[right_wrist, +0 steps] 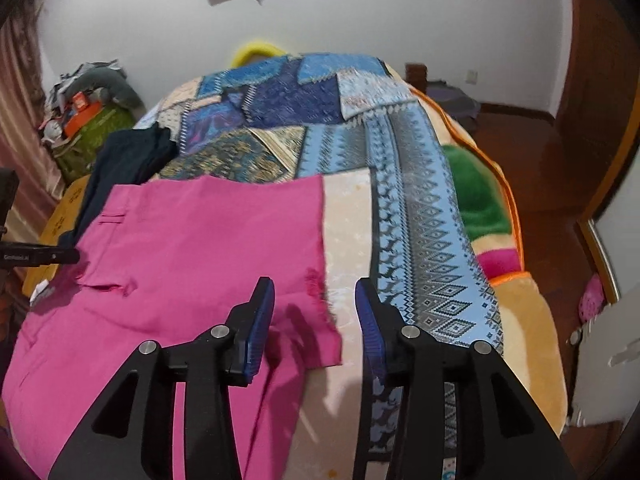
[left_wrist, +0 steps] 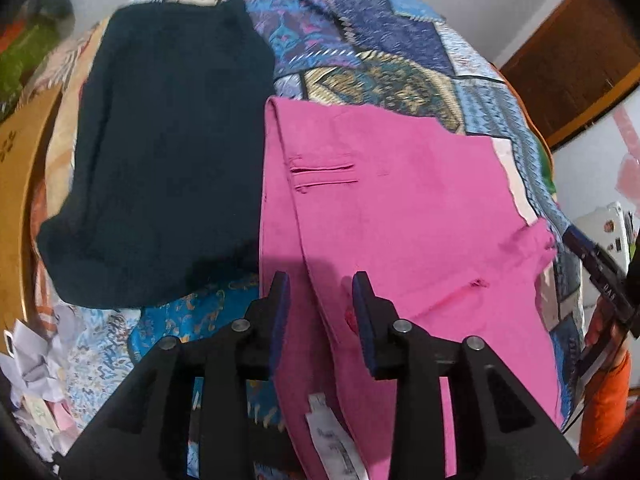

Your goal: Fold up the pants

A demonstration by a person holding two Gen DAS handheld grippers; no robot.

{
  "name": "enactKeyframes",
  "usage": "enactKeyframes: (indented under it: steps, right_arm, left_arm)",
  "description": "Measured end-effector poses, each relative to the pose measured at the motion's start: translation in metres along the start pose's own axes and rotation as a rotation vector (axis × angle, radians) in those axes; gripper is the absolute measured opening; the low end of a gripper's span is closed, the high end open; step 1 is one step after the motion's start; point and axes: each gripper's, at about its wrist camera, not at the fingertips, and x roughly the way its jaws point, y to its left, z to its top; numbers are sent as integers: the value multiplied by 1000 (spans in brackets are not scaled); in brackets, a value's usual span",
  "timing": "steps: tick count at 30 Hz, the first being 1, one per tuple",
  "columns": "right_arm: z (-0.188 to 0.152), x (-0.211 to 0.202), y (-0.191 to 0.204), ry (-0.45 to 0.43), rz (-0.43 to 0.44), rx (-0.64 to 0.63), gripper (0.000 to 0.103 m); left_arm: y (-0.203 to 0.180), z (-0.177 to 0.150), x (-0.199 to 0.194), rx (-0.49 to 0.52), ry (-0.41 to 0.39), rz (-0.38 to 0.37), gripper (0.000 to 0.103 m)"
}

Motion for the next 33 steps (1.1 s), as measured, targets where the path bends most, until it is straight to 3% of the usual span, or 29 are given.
enactKeyframes:
  steps: [4, 8, 10, 11, 12, 14, 16, 17, 24, 29, 33]
  right_arm:
    - [-4, 21, -5, 52, 11, 18, 38]
    - [-8, 34, -2, 86, 44, 30, 38]
    - [-9, 37, 0, 86, 56, 24, 38]
    - [-9, 37, 0, 86, 60, 22, 38]
    - [-9, 39, 0, 89, 63, 20, 38]
    - [-9, 41, 1, 98, 79, 11, 23]
    - [-11, 44, 5, 115, 65, -21, 18]
    - [-11, 44, 8, 113, 58, -41, 8]
    - [-16, 36, 15, 92, 16, -144, 5]
    - [-18, 42, 17, 114, -13, -159, 5]
    - [-16, 43, 18, 122, -25, -162, 5]
  left_arm:
    - [1, 5, 9, -16, -1, -17, 34]
    - [-10, 7, 12, 40, -16, 1, 34]
    - [-15, 6, 12, 80, -33, 23, 20]
    - [-18, 5, 12, 99, -34, 29, 6]
    - [-19, 5, 12, 106, -31, 19, 5]
    - [-22, 4, 10, 119, -48, 22, 5]
    - [-25, 2, 7, 138, -72, 53, 4]
    - [-25, 1, 5, 140, -89, 63, 4]
    - [-17, -3, -10, 123, -167, 129, 4]
    - [-7, -7, 2, 101, -139, 151, 5]
    - [-10, -10, 1, 142, -139, 170, 8]
